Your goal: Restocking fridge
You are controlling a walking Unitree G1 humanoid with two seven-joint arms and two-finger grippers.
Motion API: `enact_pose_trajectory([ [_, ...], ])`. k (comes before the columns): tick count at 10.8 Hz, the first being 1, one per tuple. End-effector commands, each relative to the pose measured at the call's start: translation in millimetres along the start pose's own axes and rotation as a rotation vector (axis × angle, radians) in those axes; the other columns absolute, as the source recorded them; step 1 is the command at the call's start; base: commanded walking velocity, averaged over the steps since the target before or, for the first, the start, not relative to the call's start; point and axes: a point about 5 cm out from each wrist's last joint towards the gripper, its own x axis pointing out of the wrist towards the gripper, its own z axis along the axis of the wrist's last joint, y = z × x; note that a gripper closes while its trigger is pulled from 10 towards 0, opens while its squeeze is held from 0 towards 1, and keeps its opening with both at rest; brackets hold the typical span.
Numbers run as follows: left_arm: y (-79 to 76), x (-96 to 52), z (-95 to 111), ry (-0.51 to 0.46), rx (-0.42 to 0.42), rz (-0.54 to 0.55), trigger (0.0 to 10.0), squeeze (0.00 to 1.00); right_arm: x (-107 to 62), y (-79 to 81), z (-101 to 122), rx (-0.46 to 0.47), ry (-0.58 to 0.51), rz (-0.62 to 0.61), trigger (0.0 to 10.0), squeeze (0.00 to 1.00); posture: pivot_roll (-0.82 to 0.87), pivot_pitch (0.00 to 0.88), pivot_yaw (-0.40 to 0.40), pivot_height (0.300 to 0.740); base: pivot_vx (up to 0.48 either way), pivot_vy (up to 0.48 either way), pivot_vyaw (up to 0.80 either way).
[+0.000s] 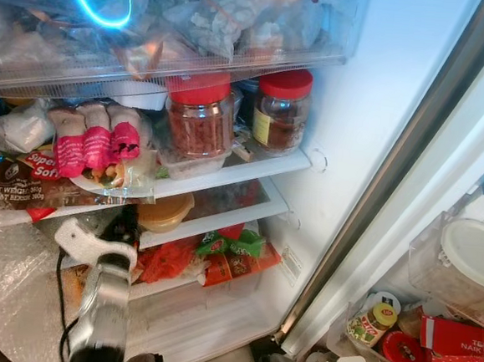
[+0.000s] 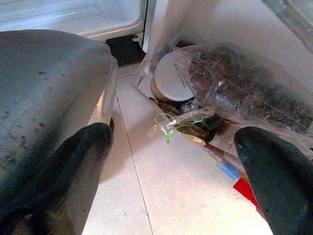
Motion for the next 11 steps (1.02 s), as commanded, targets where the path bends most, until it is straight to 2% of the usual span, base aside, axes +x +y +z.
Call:
enact_pose_trajectory([
  [1,-4.8,-2.7,3,0.013,0.047,-0.029,10.0,0.00,0.8,1.2,4,-0.001,-0.005,0.007,10.0,0.00,-0.09,0.000,-0.039,0.628,0.000,0.000,0.00],
  [3,-9.5,-11.9,0,0.054,0.194,-0.097,10.0,0.00,0.8,0.8,4,-0.005,-0.004,0.008,10.0,0.00,-0.08,0.000,-0.041,0.628,0.000,0.000,0.00],
  [4,-15.6,-19.1,0,0.074,0.321,-0.152,10.0,0.00,0.7,0.4,3,-0.006,-0.003,0.008,10.0,0.00,-0.08,0.000,-0.042,0.628,0.000,0.000,0.00],
  [5,-19.1,-22.0,1,0.082,0.368,-0.181,10.0,0.00,0.6,0.1,3,-0.008,-0.002,0.008,10.0,0.00,-0.08,0.000,-0.042,0.628,0.000,0.000,0.00],
  [7,-31.8,-29.8,-4,0.161,0.493,-0.326,10.0,0.00,0.6,-0.6,4,-0.012,-0.001,0.008,10.0,0.00,-0.08,0.000,-0.046,0.628,0.000,0.000,0.00],
  [8,-36.4,-34.4,-9,0.206,0.542,-0.381,10.0,0.00,0.6,-0.9,4,-0.013,-0.002,0.008,10.0,0.00,-0.07,0.000,-0.046,0.628,0.000,0.000,0.00],
  [11,-40.4,-42.7,-13,0.280,0.591,-0.451,10.0,0.00,0.8,-0.6,5,-0.013,-0.004,0.007,10.0,0.00,-0.08,0.000,-0.043,0.628,0.000,0.000,0.00],
])
